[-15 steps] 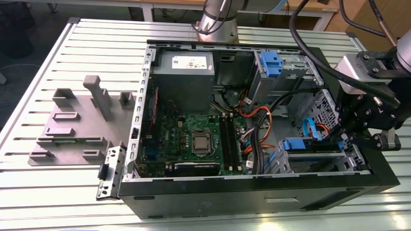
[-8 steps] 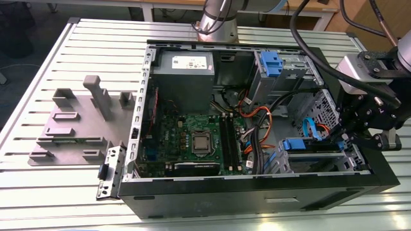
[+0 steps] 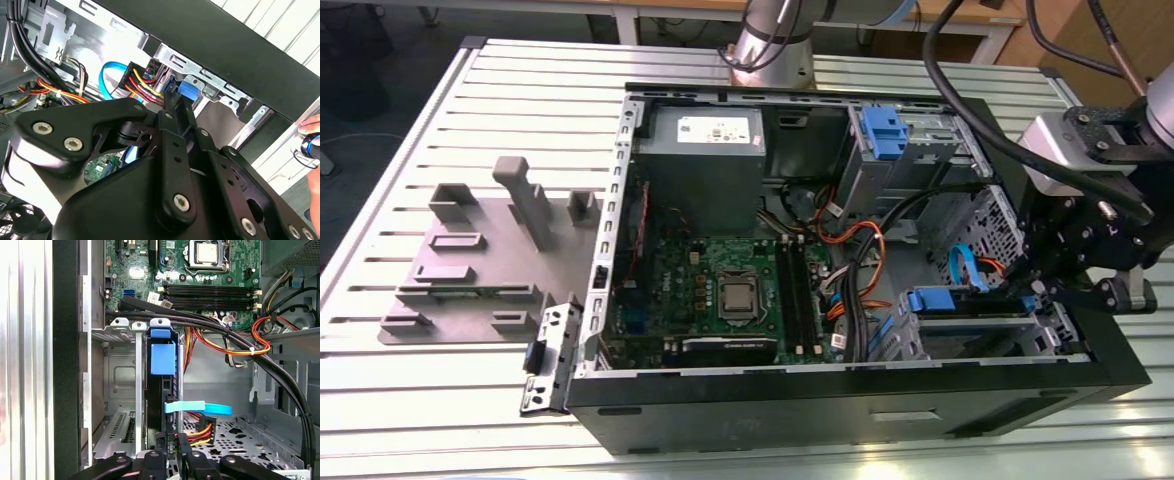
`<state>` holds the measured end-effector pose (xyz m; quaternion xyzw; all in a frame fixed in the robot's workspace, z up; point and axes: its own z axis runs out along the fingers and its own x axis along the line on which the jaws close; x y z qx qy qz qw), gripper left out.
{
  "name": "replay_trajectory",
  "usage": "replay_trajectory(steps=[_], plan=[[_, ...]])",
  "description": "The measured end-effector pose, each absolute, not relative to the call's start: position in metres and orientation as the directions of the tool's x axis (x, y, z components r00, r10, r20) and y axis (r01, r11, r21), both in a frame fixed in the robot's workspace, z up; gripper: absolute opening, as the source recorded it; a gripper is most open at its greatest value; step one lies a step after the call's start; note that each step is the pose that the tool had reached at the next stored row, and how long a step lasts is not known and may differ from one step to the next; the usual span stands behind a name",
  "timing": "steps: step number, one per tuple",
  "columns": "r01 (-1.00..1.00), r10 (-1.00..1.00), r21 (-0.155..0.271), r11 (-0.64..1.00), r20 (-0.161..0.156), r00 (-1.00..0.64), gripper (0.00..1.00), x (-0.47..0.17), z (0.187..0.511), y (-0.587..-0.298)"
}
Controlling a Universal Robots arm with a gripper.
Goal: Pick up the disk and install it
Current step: 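Insert the second disk wire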
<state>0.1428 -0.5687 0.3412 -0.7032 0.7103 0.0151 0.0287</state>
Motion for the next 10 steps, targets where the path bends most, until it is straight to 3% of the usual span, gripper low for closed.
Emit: replay_trajectory(steps=[1, 10], plan=[[-1.000, -0.998, -0.019, 0.011, -0.062, -0.009, 0.24, 0.1429, 0.3412, -0.5687], [-1.000, -0.998, -0.019, 0.011, -0.062, -0.009, 0.24, 0.1436, 0.3412, -0.5672]])
